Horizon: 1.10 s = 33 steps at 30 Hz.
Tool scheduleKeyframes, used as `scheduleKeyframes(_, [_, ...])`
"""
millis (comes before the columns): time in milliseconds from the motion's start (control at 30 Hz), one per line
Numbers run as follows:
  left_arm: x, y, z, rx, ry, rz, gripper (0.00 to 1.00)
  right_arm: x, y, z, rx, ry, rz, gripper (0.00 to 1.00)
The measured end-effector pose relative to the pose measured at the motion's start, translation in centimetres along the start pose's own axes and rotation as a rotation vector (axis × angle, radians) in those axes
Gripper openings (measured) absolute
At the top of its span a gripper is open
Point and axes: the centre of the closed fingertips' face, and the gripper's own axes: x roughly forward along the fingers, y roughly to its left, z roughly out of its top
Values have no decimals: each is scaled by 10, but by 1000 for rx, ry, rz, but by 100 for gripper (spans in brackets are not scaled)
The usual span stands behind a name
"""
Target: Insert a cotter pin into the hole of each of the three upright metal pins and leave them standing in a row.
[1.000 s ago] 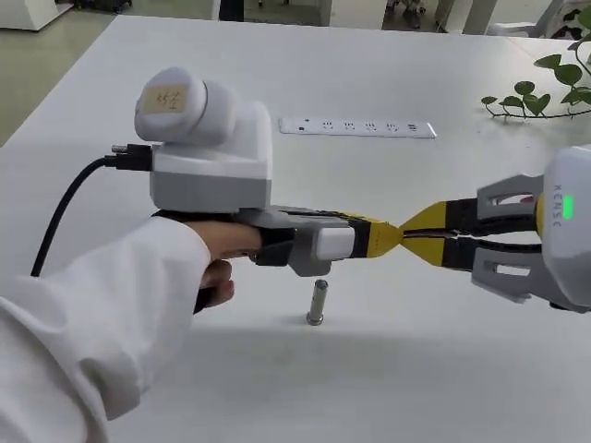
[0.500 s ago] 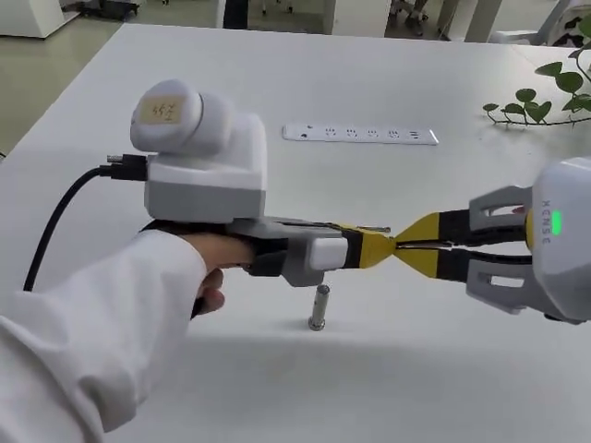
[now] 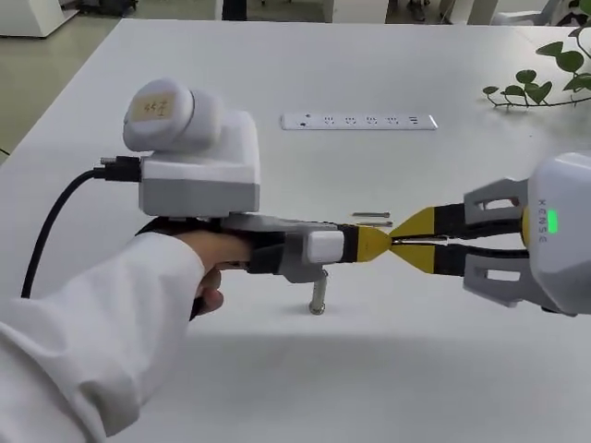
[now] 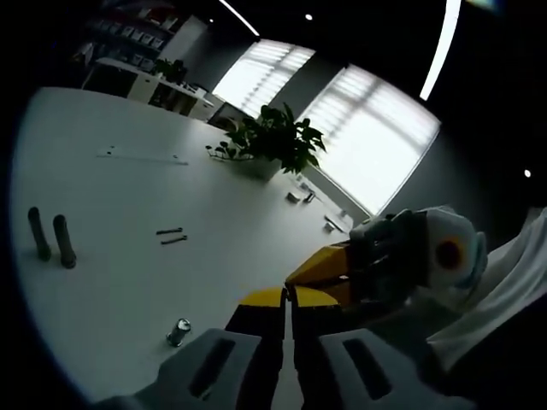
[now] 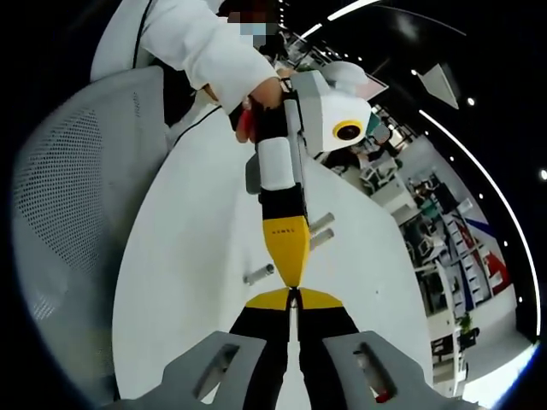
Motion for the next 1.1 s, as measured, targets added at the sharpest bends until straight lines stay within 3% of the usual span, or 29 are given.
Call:
scheduleKeyframes(267, [-1,-9,-4,9,-11,28,0,-8,1,-1,-28,-30,-4,0])
scheduleKeyframes(400, [-3,-10,-5,31,-21,55,0,-12,0,2,-38,-50,-13,6])
scheduleKeyframes(567, [-8,-18,-5,43,-65,65,0,-20,6,0,9,-70,2,9])
scheduleKeyframes(733, [-13,-20,-9,110,-61,84,0,-29,14,-9,155,-92,29,12])
scheduleKeyframes(800, [-16,-22,-8,146,-65,86,0,-33,19,-12,246,-106,60,14])
scheduleKeyframes(867, [-19,-27,-8,218,-57,76,0,-35,24,-17,344,-127,104,14])
scheduleKeyframes(967, [-22,-33,-11,234,-43,56,0,-41,28,-12,513,-188,210,14])
scheduleKeyframes(1100, [-27,-37,-8,319,-24,24,0,-46,27,0,643,-255,317,16])
